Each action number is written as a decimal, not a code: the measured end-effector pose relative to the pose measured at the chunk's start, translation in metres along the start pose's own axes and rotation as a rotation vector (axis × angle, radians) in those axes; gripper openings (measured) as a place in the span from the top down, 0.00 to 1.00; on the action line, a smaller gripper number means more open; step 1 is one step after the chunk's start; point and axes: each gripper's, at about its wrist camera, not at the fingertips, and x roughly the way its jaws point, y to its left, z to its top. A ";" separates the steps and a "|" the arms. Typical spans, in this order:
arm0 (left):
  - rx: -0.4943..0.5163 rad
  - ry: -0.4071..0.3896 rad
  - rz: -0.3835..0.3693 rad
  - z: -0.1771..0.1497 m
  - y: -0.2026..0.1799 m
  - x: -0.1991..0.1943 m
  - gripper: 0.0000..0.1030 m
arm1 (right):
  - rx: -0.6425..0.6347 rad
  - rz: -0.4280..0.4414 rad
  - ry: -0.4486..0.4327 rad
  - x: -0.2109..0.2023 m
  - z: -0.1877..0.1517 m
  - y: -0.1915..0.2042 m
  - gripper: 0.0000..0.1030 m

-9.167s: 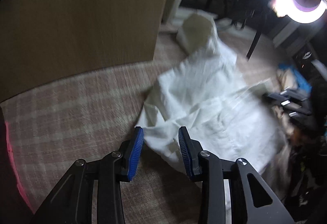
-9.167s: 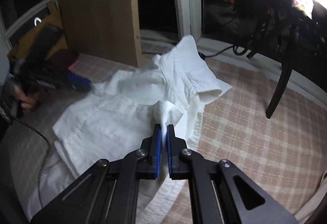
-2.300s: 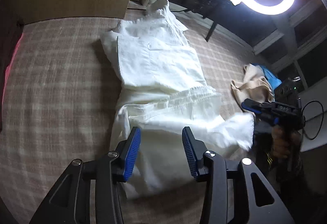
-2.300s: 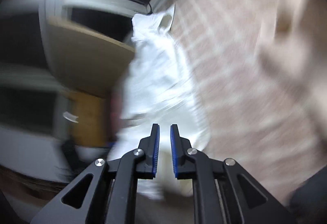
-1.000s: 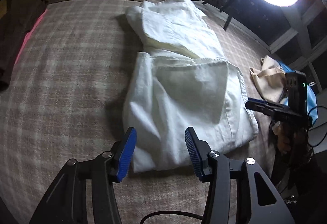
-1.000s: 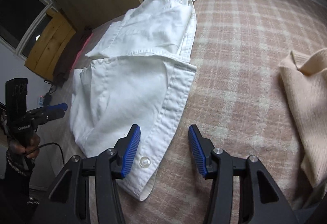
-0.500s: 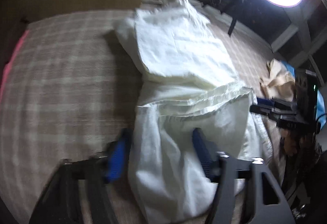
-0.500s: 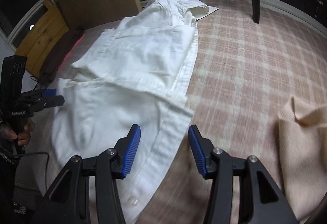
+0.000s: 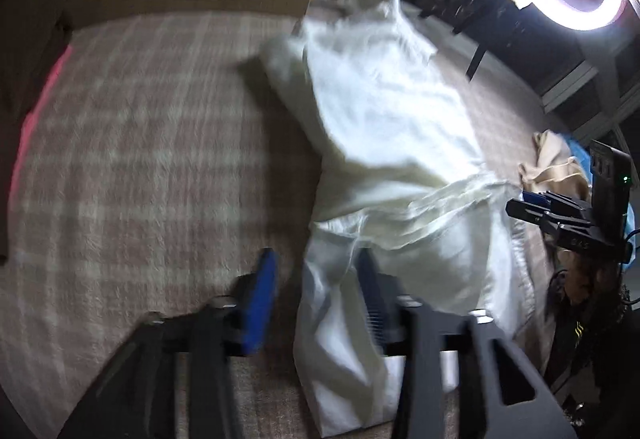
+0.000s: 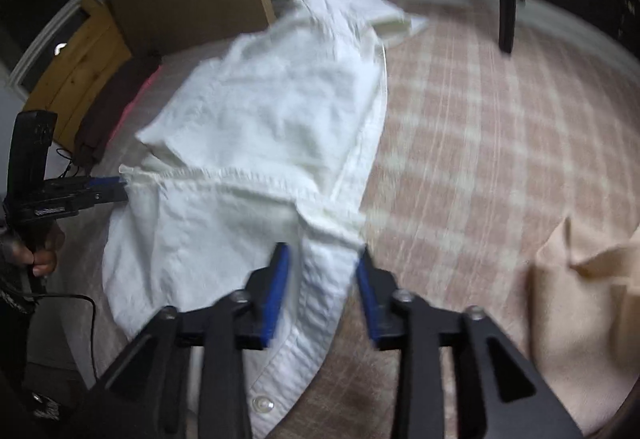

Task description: Fold clothes

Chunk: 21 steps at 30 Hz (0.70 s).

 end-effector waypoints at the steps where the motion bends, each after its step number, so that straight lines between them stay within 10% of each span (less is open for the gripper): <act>1: 0.001 -0.018 -0.005 0.000 -0.001 -0.006 0.57 | -0.019 -0.023 -0.019 -0.003 0.002 0.001 0.60; 4: 0.005 -0.071 -0.020 -0.002 -0.004 -0.024 0.59 | -0.048 -0.104 -0.098 -0.017 0.006 0.005 0.60; 7: 0.033 -0.029 -0.156 -0.006 -0.015 -0.022 0.60 | -0.051 0.050 -0.120 -0.024 0.005 0.014 0.70; 12: 0.020 -0.016 -0.100 -0.013 -0.008 -0.022 0.60 | -0.174 0.228 -0.041 0.003 0.001 0.058 0.74; 15: 0.011 -0.010 -0.064 -0.018 -0.004 -0.023 0.92 | -0.214 0.086 -0.004 0.034 0.006 0.067 0.74; 21: -0.006 0.004 0.009 -0.027 0.005 -0.024 0.51 | -0.072 0.092 -0.022 -0.002 -0.008 0.034 0.66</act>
